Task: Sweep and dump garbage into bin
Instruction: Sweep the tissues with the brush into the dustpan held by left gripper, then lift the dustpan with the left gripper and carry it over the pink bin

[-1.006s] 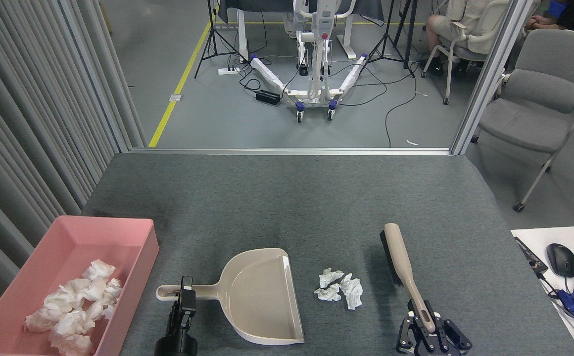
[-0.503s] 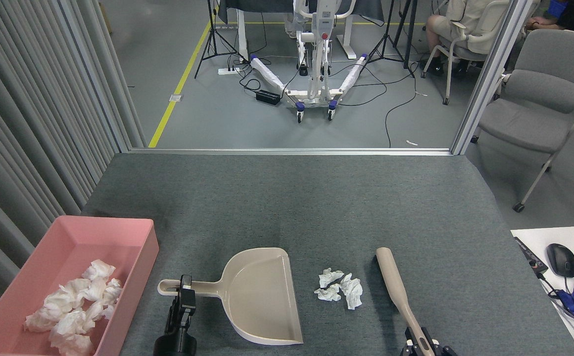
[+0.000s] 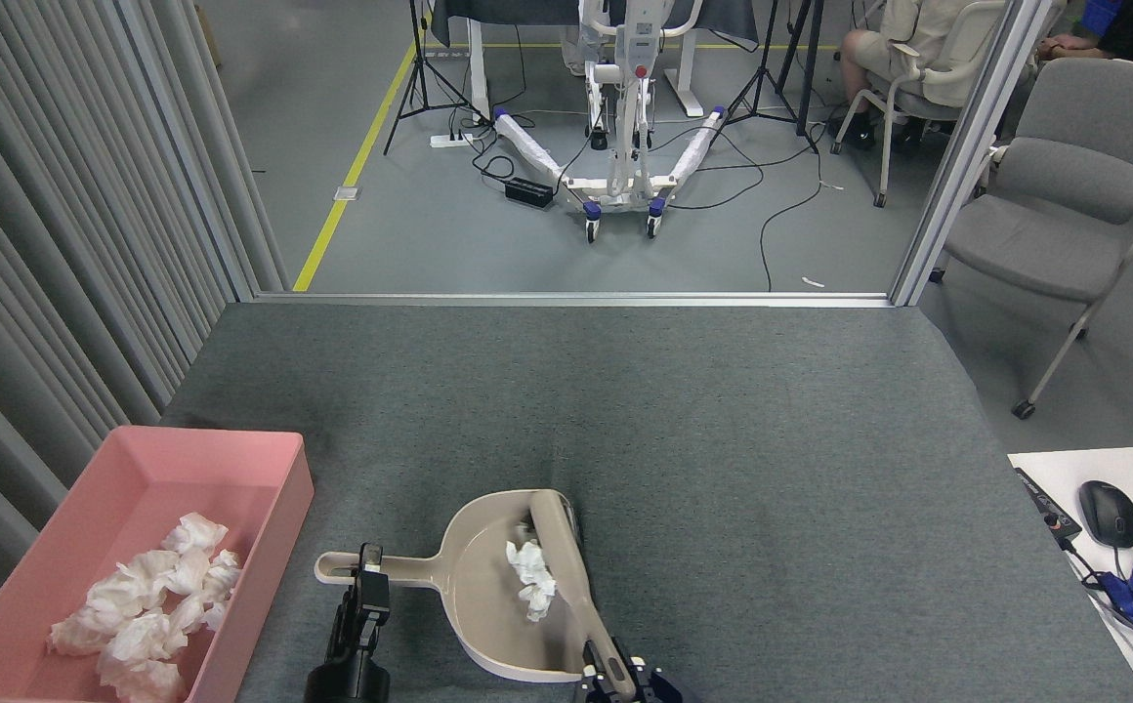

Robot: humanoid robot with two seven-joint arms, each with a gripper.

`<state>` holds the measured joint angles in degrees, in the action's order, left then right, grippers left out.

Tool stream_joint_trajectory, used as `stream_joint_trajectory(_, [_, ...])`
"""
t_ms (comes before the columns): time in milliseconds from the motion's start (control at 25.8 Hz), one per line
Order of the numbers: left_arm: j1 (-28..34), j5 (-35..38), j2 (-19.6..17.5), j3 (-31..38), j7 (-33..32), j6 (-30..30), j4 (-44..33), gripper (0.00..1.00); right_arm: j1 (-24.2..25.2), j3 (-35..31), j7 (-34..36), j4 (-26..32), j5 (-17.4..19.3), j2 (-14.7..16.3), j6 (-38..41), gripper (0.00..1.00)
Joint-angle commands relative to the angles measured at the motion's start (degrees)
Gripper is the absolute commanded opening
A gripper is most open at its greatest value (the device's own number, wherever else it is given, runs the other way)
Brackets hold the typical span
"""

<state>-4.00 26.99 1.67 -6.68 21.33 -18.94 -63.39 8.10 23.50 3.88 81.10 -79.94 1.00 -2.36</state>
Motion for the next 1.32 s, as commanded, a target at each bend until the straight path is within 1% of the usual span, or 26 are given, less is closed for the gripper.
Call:
stream_joint_trajectory(0, [0.05, 0.25, 0.08, 0.0, -0.15, -0.04, -0.07, 0.09, -3.01, 6.48, -1.77, -1.47, 0.57, -4.34, -3.18, 0.0])
stream_joint_trajectory(77, [0.14, 0.25, 0.0, 0.0, -0.15, -0.13, -0.15, 0.08, -3.18, 10.69, -2.73, -1.2, 3.03, -4.61, -4.85, 0.0])
stream_joint_trajectory(116, [0.23, 0.25, 0.0, 0.0, -0.24, -0.13, -0.33, 0.08, -3.18, 12.01, -2.73, -0.68, 4.61, -4.69, -5.64, 0.0])
stream_joint_trajectory(155, [0.31, 0.25, 0.0, 0.0, -0.24, -0.13, -0.59, 0.08, -3.09, 12.63, -2.82, 0.2, 5.32, -4.78, -6.34, 0.0])
stream_joint_trajectory(271, [0.49, 0.16, -0.09, 0.0, -0.32, -0.57, -1.38, 0.08, -2.39, 12.19, -2.12, 4.16, 5.93, -4.61, -6.87, 0.0])
stream_joint_trajectory(310, [0.49, -0.01, -0.09, 0.08, -0.5, -0.83, -1.74, 0.07, -2.39, 11.4, -1.5, 5.74, 5.93, -4.08, -6.78, 0.0])
stream_joint_trajectory(387, [0.66, -0.54, -0.09, 0.08, -0.5, -1.01, -2.44, 0.06, -2.13, 4.72, 0.25, 8.2, 6.19, -1.97, -5.99, 0.0])
stream_joint_trajectory(503, [0.75, -1.42, -0.09, 0.0, -0.59, -1.01, -3.58, 0.04, -1.43, -2.75, 0.61, 8.9, 6.46, 2.51, -1.95, 0.0])
stream_joint_trajectory(581, [0.84, -2.56, -0.18, -0.09, -0.59, -1.01, -3.93, 0.04, -1.16, -8.11, 0.69, 9.08, 8.13, 5.68, 0.25, 0.0])
stream_joint_trajectory(735, [0.66, -4.58, -0.53, -0.09, -0.5, -0.66, -4.11, 0.03, -0.02, -16.73, 0.69, 9.43, 11.64, 10.77, 4.38, 0.0])
stream_joint_trajectory(813, [0.49, -6.25, -0.71, -0.09, -0.5, -0.48, -4.64, 0.02, 0.69, -19.72, 0.69, 9.34, 13.05, 12.71, 5.43, 0.0])
stream_joint_trajectory(929, [-0.04, -10.21, -2.46, -0.36, -0.5, -0.13, -4.99, 0.02, 2.0, -22.88, 0.52, 8.73, 14.63, 14.29, 7.1, 0.0])
stream_joint_trajectory(1006, [-0.21, -12.93, -3.96, -0.53, -0.41, 0.05, -5.34, 0.0, 2.36, -23.14, 0.34, 8.11, 14.63, 14.38, 7.1, 0.0])
stream_joint_trajectory(1161, [0.23, -14.25, -5.63, -1.15, -0.41, 4.35, -9.73, 0.0, 2.88, -23.06, 0.52, 6.36, 14.54, 14.38, 6.84, 0.0])
stream_joint_trajectory(1277, [0.4, -16.45, -7.82, -3.78, -0.15, 8.92, -13.6, 0.0, 3.15, -22.97, 0.69, 3.98, 14.54, 14.47, 6.93, 0.0])
